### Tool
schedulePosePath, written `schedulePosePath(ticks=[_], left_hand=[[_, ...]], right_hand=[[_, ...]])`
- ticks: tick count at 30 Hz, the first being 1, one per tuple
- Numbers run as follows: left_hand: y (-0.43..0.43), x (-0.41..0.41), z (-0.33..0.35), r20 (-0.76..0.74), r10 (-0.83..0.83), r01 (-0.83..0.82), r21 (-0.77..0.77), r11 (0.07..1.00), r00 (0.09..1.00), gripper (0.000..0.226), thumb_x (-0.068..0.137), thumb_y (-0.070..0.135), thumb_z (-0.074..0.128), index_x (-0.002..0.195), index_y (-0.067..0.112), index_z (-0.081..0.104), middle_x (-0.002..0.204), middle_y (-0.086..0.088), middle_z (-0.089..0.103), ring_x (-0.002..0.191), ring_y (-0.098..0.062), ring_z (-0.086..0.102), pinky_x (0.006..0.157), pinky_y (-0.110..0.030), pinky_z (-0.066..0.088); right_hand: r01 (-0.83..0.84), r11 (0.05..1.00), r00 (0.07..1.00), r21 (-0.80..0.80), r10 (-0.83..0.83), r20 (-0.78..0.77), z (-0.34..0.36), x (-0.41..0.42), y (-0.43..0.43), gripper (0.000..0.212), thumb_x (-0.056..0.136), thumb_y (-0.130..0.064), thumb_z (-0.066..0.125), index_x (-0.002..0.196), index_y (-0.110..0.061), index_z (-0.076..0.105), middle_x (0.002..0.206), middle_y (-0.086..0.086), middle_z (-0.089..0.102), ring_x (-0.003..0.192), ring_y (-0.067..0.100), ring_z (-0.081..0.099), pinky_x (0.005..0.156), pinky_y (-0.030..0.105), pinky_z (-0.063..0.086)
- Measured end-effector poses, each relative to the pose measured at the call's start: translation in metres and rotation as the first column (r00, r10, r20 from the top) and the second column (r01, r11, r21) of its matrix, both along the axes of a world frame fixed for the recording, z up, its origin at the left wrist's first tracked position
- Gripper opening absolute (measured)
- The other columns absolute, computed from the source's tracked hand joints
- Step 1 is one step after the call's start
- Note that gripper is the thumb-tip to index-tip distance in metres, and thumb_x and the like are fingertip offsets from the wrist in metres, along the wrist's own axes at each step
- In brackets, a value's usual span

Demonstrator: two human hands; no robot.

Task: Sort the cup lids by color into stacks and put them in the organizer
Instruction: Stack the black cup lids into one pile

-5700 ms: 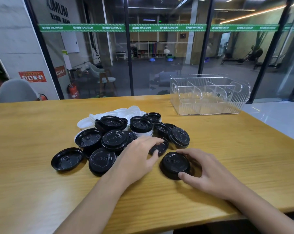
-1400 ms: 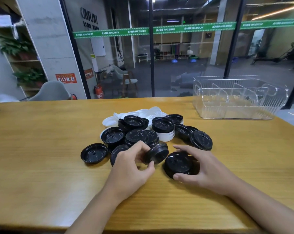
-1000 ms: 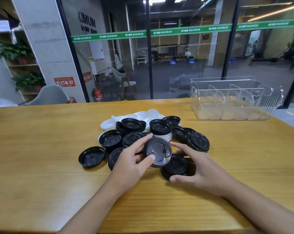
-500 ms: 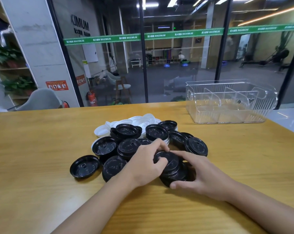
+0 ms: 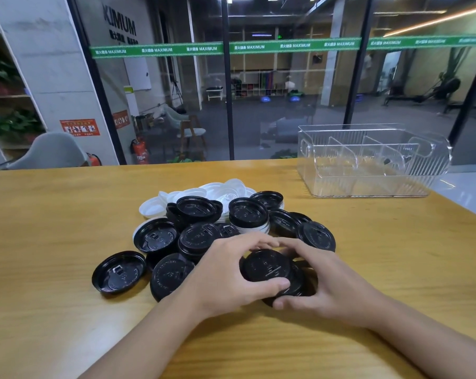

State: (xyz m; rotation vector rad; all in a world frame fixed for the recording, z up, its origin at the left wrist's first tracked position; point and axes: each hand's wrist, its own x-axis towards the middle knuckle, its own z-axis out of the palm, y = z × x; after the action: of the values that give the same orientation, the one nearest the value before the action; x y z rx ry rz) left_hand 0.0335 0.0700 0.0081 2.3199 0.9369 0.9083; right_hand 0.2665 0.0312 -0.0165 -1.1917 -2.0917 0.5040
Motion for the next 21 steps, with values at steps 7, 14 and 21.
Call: schedulePosePath(ticks=[7,14,21], left_hand=[[-0.002,-0.002,-0.004,0.043,-0.035,0.04,-0.132,0.99,0.998,0.075,0.077,0.02,0.085,0.14,0.043,0.052,0.126,0.017,0.06,0.133,-0.001,0.056,0.111,-0.025,0.05],[-0.002,0.002,-0.009,0.049,-0.085,0.092,-0.156,0.983,0.995,0.074,0.081,0.023,0.081,0.143,0.043,0.048,0.129,0.015,0.056,0.139,-0.006,0.051,0.115,-0.033,0.047],[-0.001,0.003,-0.01,0.019,0.078,-0.077,-0.056,0.995,0.997,0.06,0.07,0.055,0.092,0.122,0.041,0.064,0.107,0.018,0.065,0.102,-0.003,0.062,0.081,-0.015,0.049]], right_hand=[[0.02,1.0,1.0,-0.009,-0.02,0.007,0.0,0.0,-0.001,0.091,0.076,-0.053,0.092,0.152,-0.033,0.047,0.137,-0.03,0.062,0.127,-0.004,0.061,0.106,0.025,0.05],[0.049,0.999,0.999,-0.017,-0.049,0.002,0.0,0.001,-0.001,0.073,0.074,-0.06,0.089,0.136,-0.033,0.061,0.125,-0.025,0.069,0.117,-0.001,0.068,0.097,0.029,0.055],[0.052,0.999,0.999,-0.01,-0.052,0.005,-0.002,0.001,0.0,0.075,0.071,-0.055,0.093,0.136,-0.035,0.061,0.122,-0.026,0.07,0.115,0.001,0.068,0.096,0.028,0.055]])
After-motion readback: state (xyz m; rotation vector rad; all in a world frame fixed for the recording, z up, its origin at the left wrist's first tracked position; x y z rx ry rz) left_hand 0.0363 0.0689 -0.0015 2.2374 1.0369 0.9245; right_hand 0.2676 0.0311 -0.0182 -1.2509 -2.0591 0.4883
